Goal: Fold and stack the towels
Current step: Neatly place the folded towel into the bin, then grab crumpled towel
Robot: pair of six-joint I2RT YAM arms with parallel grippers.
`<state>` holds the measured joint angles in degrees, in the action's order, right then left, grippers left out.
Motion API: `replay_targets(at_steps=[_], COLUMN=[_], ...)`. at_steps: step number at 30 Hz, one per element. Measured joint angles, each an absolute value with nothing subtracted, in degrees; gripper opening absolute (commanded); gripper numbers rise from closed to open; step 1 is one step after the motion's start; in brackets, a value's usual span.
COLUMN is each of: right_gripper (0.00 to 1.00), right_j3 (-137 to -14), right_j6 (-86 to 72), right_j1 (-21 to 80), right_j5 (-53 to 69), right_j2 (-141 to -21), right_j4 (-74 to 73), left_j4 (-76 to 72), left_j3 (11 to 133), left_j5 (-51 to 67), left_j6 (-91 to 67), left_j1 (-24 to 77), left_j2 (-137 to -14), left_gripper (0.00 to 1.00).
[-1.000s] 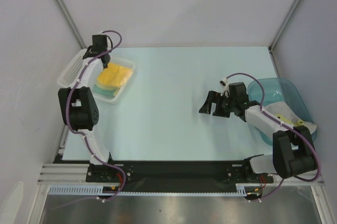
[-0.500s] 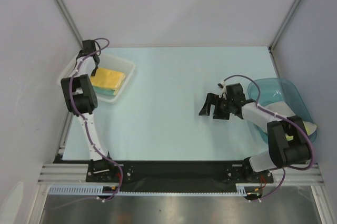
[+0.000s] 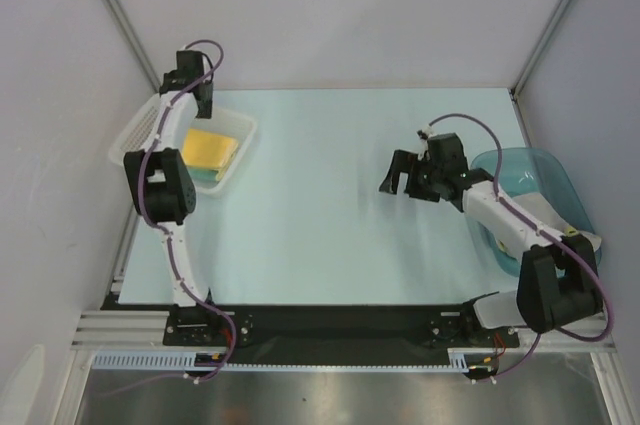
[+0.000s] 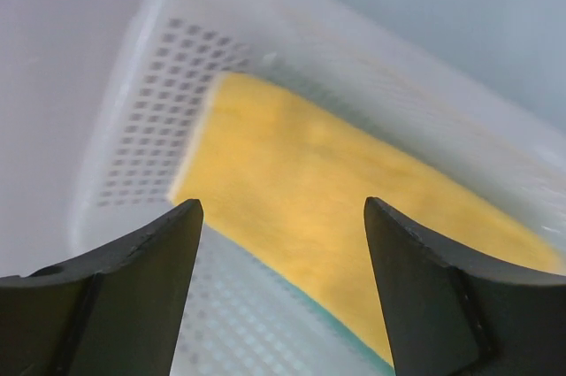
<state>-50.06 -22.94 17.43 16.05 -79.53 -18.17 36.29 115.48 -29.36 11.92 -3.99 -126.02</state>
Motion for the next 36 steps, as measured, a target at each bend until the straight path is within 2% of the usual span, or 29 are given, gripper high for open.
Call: replay_targets(at_steps=[4,8,13,15,16,17,24,29,33,35,36], right_gripper=[1.0,1.0,0.94,0.95,0.95,0.95,0.91,0.91,0.8,0.66,0.53], right_j3=[-59.9,-68.0,-64.0,-60.7,-58.8,-57.4,-55.1,-55.1,-55.2,-55.2,-55.2], right_j6=[-24.7,-26.5,-29.1,-30.1,-30.5,-30.7,-32.5,-33.1,-33.2,-33.2,-33.1], right_j1=[16.5,9.8,-6.0,-10.7,-12.7,-14.2,-26.5,-27.2,-27.6,-27.8,-27.9], right_j5=[4.7,-10.4,-21.8,-23.7,-24.6,-25.1,-23.1,-21.8,-19.8,-19.0,-18.5], right_j2=[-76.6,-75.3,-72.7,-72.5,-72.7,-73.1,-82.0,-90.0,-93.4,-93.6,-93.9], right_j4=[-23.6,-29.7,-33.2,-34.4,-34.7,-35.3,-33.1,-30.0,-27.4,-25.8,-25.1], left_j4=[37.1,36.3,34.2,33.6,33.1,32.9,25.4,23.4,20.6,20.2,19.9], left_j3=[107.3,95.2,86.2,82.7,80.4,79.8,76.6,76.3,72.2,70.6,70.3], left_j5=[-17.5,-11.4,-5.7,-4.3,-2.3,-1.5,14.3,22.3,21.3,21.8,22.2], left_j6=[4.1,-0.1,-1.7,-1.7,-1.8,-1.9,-7.8,-10.3,-13.7,-15.5,-16.2], left_j1=[0.9,9.1,20.9,24.5,25.6,26.2,25.0,25.0,24.6,23.6,22.9], left_j2=[-115.7,-102.5,-91.5,-87.2,-84.0,-82.8,-75.0,-77.3,-78.0,-78.3,-78.5], left_gripper=[0.79,0.81,0.81,0.85,0.97,1.0,1.0,1.0,1.0,1.0,1.0])
